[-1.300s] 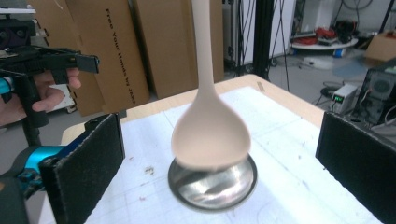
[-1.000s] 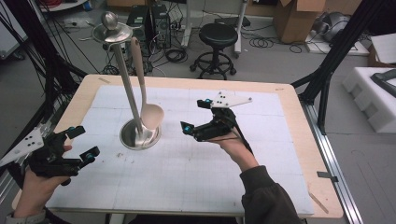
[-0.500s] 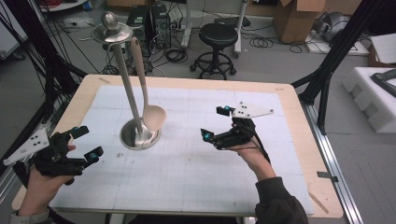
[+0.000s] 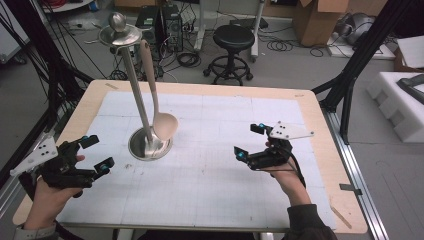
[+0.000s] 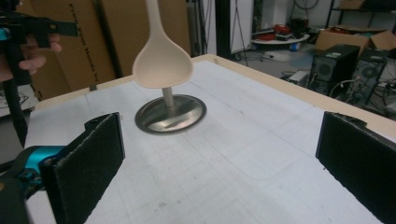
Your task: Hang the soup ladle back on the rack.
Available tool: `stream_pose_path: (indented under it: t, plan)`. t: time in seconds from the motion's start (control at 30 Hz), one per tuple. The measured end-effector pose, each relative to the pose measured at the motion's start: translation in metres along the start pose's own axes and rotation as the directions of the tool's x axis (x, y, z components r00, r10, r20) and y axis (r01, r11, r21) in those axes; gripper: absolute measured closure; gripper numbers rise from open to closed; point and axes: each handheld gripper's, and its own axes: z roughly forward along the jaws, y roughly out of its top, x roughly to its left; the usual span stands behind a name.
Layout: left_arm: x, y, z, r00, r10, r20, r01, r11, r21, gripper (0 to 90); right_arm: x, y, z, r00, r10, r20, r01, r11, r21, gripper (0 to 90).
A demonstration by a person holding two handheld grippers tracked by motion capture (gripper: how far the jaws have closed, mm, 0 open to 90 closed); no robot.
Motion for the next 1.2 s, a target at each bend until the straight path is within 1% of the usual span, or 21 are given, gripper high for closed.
stream_pose_path:
  t: [0.03,0.1,0.2,0.27,0.37,0.4,0.43,0.47,0.57,0.6,0.63,0.67,0.7,0.73,0.8,0.87,0.9,0.93,1.03,1.1,1.2]
  plan:
    - [0.0,0.0,0.0,1.0,0.001,0.0,-0.001,1.0,0.003,3.4,-0.004,-0.006,-0.007,0.9998,0.013,0.015,-0.013,1.0,-0.005,0.1]
    - [0.0,0.0,0.001,1.0,0.0,0.001,0.0,1.0,0.001,3.4,-0.006,-0.008,-0.009,0.9996,0.019,0.019,-0.019,1.0,-0.008,0.1]
    - [-0.001,-0.001,0.002,1.0,0.0,0.001,0.0,1.0,0.005,3.4,-0.01,-0.015,-0.02,0.9991,0.029,0.031,-0.029,0.999,-0.023,0.1]
    - [-0.001,-0.002,0.003,1.0,0.001,0.003,-0.001,1.0,0.007,3.4,-0.011,-0.018,-0.026,0.9987,0.036,0.037,-0.035,0.999,-0.022,0.1]
    - [-0.002,-0.002,0.005,1.0,0.002,0.01,-0.002,1.0,0.008,3.4,-0.013,-0.023,-0.035,0.9984,0.023,0.051,-0.023,1.0,-0.012,0.1]
    - [-0.002,-0.002,0.005,0.9999,0.004,0.016,-0.004,1.0,0.008,3.4,-0.015,-0.027,-0.04,0.9963,0.003,0.086,-0.003,1.0,0.001,0.1]
    - [-0.002,-0.003,0.005,0.9997,0.003,0.022,-0.004,1.0,0.006,3.4,-0.015,-0.027,-0.04,0.9963,0.003,0.086,-0.003,1.0,0.001,0.1]
    - [-0.002,-0.003,0.006,0.9997,0.003,0.023,-0.003,1.0,0.006,3.4,-0.017,-0.029,-0.043,0.9945,0.004,0.105,-0.004,1.0,0.0,0.1]
    - [-0.002,-0.004,0.006,0.9998,0.003,0.022,-0.003,1.0,0.007,3.4,-0.022,-0.036,-0.053,0.9938,0.029,0.107,-0.028,1.0,-0.011,0.1]
    - [-0.002,-0.004,0.007,0.9997,0.004,0.024,-0.004,1.0,0.007,3.4,-0.023,-0.038,-0.056,0.9931,0.029,0.114,-0.028,1.0,-0.008,0.1]
    - [-0.002,-0.004,0.007,0.9997,0.005,0.023,-0.005,0.9999,0.009,3.4,-0.024,-0.04,-0.059,0.9909,0.015,0.134,-0.014,1.0,-0.007,0.1]
    - [-0.002,-0.004,0.007,0.9996,0.004,0.026,-0.005,1.0,0.008,3.4,-0.023,-0.042,-0.062,0.99,0.007,0.141,-0.006,1.0,-0.007,0.1]
    - [-0.002,-0.004,0.007,0.9993,0.007,0.036,-0.007,0.9999,0.009,3.4,-0.023,-0.043,-0.065,0.9899,0.007,0.142,-0.006,1.0,-0.008,0.1]
    - [-0.002,-0.004,0.007,0.9987,0.008,0.05,-0.008,1.0,0.003,3.4,-0.022,-0.047,-0.071,0.991,0.008,0.134,-0.005,1.0,-0.023,0.1]
    - [-0.003,-0.004,0.006,0.9978,0.01,0.065,-0.009,1.0,-0.003,3.4,-0.022,-0.048,-0.074,0.9906,0.01,0.136,-0.005,0.999,-0.034,0.1]
    - [-0.003,-0.004,0.007,0.9974,0.011,0.071,-0.011,0.9999,-0.006,3.4,-0.022,-0.051,-0.08,0.9906,0.03,0.134,-0.021,0.998,-0.067,0.1]
    - [-0.003,-0.004,0.007,0.9977,0.009,0.068,-0.009,1.0,-0.004,3.4,-0.023,-0.053,-0.083,0.9907,0.038,0.13,-0.028,0.997,-0.078,0.1]
    - [-0.003,-0.004,0.007,0.998,0.01,0.062,-0.01,1.0,-0.001,3.4,-0.024,-0.056,-0.087,0.9898,0.044,0.135,-0.037,0.998,-0.059,0.1]
    - [-0.002,-0.004,0.009,0.9985,0.01,0.054,-0.011,0.9999,0.008,3.4,-0.024,-0.059,-0.091,0.9892,0.055,0.136,-0.047,0.997,-0.061,0.1]
    - [-0.002,-0.004,0.009,0.9989,0.012,0.045,-0.012,0.9998,0.014,3.4,-0.024,-0.059,-0.092,0.9895,0.053,0.134,-0.046,0.997,-0.057,0.1]
    - [-0.002,-0.004,0.01,0.9992,0.012,0.037,-0.013,0.9997,0.02,3.4,-0.023,-0.059,-0.094,0.9897,0.059,0.131,-0.05,0.996,-0.071,0.1]
